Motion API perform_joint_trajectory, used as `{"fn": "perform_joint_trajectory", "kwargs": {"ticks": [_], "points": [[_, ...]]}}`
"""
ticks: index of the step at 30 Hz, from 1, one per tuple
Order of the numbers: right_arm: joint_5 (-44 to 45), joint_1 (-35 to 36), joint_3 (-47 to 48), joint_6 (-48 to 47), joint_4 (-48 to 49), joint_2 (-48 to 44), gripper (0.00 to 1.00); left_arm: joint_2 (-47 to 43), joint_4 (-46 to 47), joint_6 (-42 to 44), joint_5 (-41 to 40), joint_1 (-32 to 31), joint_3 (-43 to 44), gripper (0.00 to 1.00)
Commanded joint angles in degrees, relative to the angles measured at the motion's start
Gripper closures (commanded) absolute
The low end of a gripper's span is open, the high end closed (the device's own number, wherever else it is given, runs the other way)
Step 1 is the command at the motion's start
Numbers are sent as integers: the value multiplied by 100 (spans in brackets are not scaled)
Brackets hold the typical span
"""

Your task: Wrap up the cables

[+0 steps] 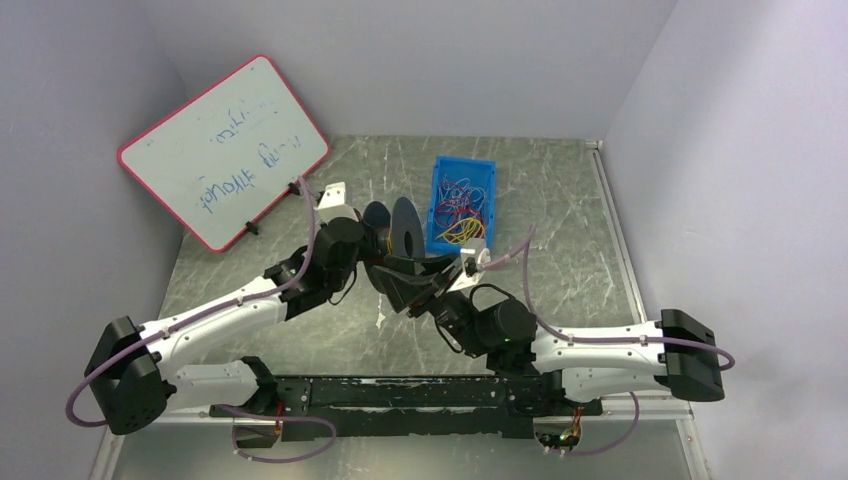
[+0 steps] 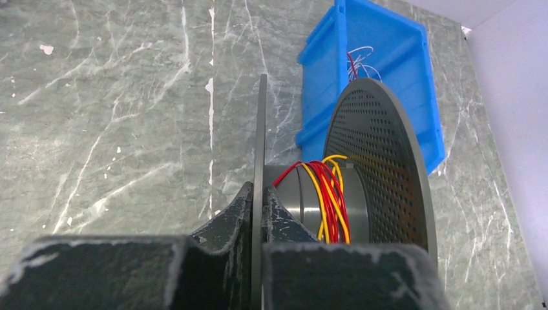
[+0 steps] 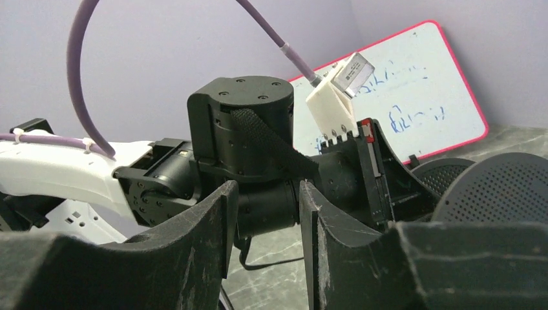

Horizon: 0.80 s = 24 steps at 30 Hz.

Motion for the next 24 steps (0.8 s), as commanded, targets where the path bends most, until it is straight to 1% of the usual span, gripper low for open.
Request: {"fn": "perform_joint_trajectory", "kwargs": {"ticks": [1, 6, 13, 18, 24], "points": [[106, 19, -144, -179, -429, -321, 56, -81, 525, -193, 449, 216, 69, 93], [297, 11, -320, -302, -930, -765, 56, -223, 687, -305, 886, 503, -14, 93], [667, -7, -673, -342, -1576, -1483, 52, -358, 1030, -575, 1760, 1025, -216, 93], [887, -24, -770, -288, -2264, -1889, 50, -447, 1340, -833, 2563, 1614, -426, 93], [1115, -75, -763, -33, -3260, -2163, 48, -514, 1640, -1249, 3575, 2333, -667, 93]]}}
